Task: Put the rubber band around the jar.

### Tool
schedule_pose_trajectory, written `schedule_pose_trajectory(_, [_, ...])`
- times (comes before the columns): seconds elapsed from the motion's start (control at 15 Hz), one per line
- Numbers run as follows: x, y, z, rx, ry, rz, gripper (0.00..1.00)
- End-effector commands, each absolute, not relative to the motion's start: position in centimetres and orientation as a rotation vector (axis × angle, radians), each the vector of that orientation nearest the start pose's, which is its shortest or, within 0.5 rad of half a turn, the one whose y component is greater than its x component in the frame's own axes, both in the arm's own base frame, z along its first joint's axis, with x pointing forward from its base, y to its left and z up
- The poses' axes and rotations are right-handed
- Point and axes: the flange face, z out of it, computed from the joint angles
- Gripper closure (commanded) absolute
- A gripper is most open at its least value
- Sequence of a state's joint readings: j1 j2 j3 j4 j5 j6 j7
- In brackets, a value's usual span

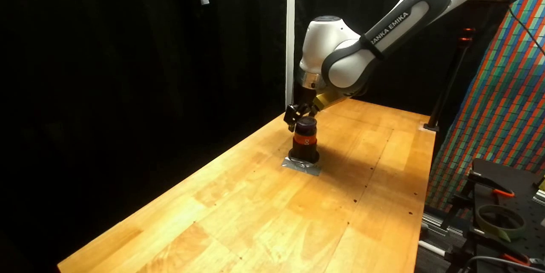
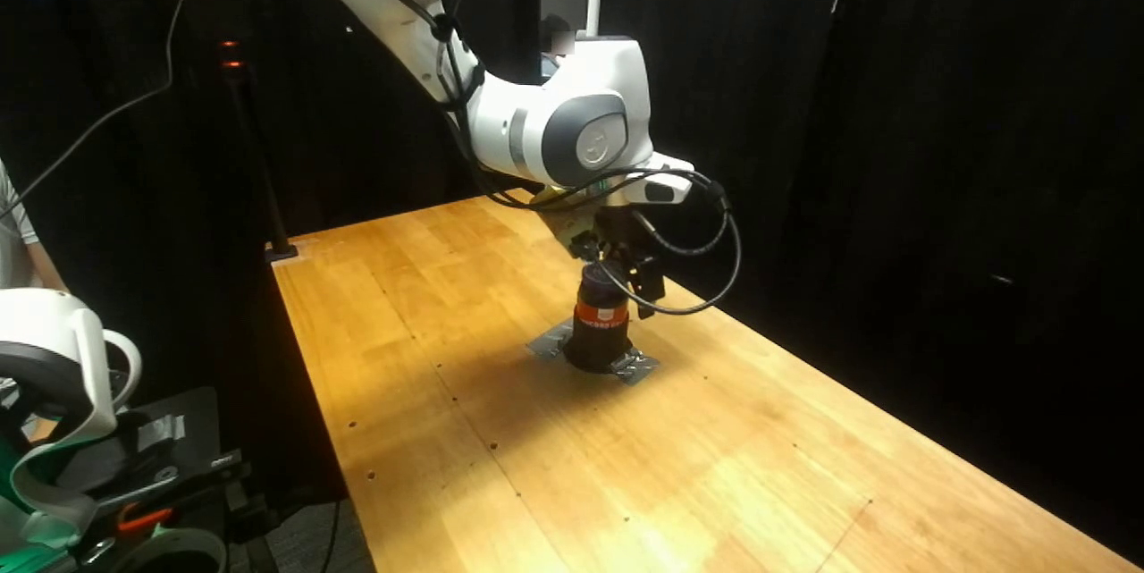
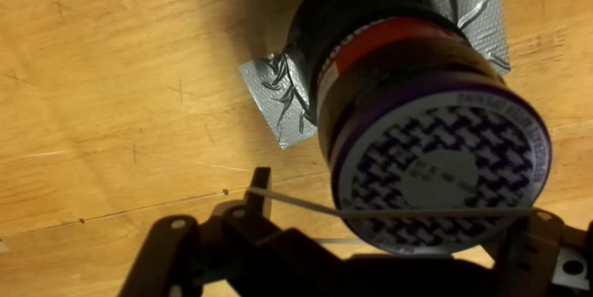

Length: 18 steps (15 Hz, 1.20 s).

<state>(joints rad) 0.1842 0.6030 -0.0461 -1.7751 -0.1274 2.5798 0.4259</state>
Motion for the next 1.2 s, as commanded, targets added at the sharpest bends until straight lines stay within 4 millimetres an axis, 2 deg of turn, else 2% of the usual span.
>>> schedule_pose_trajectory(0.0, [65.8,10.4,24.1,-3.160,0.229,-0.153,0.00])
schedule_pose_trajectory(0.2, [63.6,11.1,25.3,-3.140,0.155,0.027,0.00])
schedule_pose_trajectory(0.33, [62.2,10.8,26.0,-3.135,0.121,0.104,0.00])
schedule_pose_trajectory(0.6, [60.3,9.8,26.3,-3.125,0.119,0.130,0.00])
schedule_pose_trajectory(0.67, [59.7,9.6,26.2,-3.126,0.127,0.135,0.25])
schedule_pose_trajectory(0.73, [59.0,9.4,26.2,-3.128,0.127,0.125,0.28])
schedule_pose_trajectory(0.93, [57.3,9.2,26.1,-3.127,0.117,0.068,0.51])
schedule_pose_trajectory(1.13, [55.5,9.1,26.1,-3.116,0.120,-0.144,0.73])
